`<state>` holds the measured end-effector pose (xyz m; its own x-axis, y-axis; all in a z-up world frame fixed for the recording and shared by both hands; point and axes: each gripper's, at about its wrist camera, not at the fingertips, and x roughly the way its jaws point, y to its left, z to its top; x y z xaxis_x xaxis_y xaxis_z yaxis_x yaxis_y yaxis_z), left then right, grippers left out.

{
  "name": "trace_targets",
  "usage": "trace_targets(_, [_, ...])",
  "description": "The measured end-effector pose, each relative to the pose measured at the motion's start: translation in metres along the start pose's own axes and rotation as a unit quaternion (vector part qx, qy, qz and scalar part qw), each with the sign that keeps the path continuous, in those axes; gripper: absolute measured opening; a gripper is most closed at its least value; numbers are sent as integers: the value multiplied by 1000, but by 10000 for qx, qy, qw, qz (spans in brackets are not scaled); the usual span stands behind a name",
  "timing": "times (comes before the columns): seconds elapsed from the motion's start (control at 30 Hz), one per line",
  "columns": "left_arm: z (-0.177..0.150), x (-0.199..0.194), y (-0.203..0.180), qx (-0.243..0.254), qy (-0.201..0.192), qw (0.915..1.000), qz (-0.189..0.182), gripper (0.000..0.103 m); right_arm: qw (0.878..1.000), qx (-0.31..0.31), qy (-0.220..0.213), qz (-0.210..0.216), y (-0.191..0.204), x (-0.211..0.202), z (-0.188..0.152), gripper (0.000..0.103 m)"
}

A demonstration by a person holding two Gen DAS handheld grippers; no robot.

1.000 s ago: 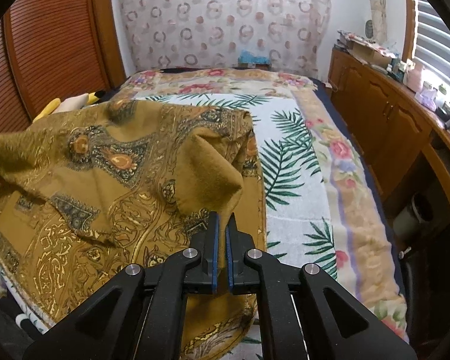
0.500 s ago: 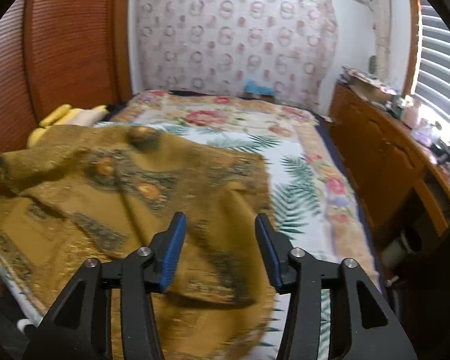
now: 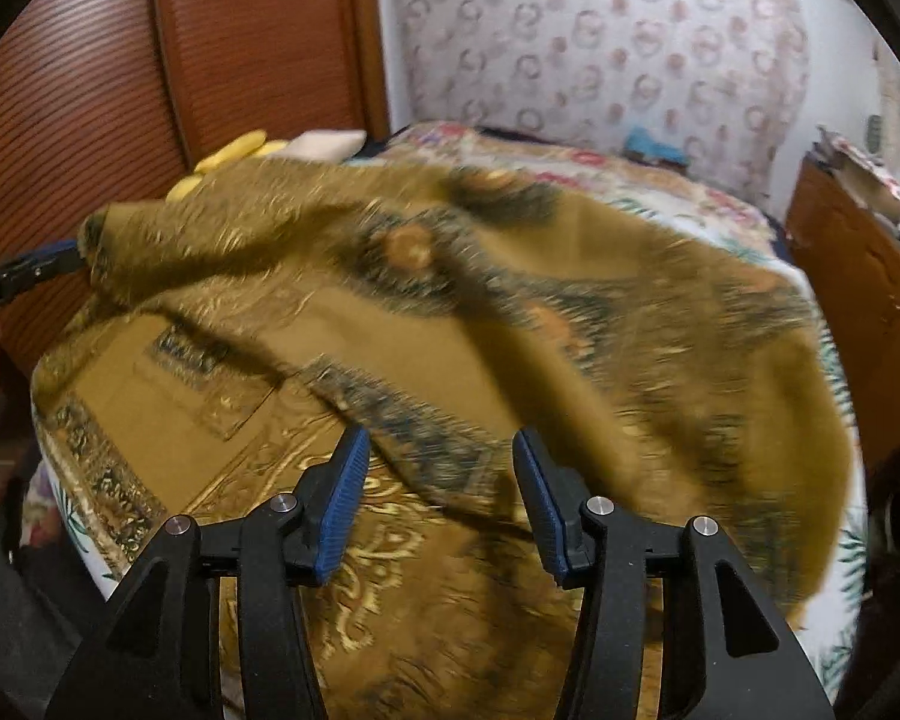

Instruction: Fold small clothes

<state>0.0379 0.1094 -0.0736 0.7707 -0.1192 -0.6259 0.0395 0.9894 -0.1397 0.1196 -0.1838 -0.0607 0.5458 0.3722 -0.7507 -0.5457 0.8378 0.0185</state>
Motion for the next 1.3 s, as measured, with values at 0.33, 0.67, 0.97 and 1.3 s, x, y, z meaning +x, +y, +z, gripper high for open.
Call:
trace_targets(0.33, [10, 54, -45, 615, 670, 9951, -392, 57, 9991, -178, 321, -211, 4, 21, -2, 17])
trace_targets(0.67, [6, 82, -70, 1252, 1246, 9827, -561, 56, 9998, -169, -110, -75, 0, -5, -2, 4])
trace_targets(0.97, [9, 67, -73, 1565, 1019, 9811, -512, 0, 9996, -150, -250, 26, 2, -14, 2, 4])
trace_targets(1.3, [9, -27, -65, 1190, 319, 9884, -893, 0, 9977, -254, -484, 398, 17, -61, -4, 3])
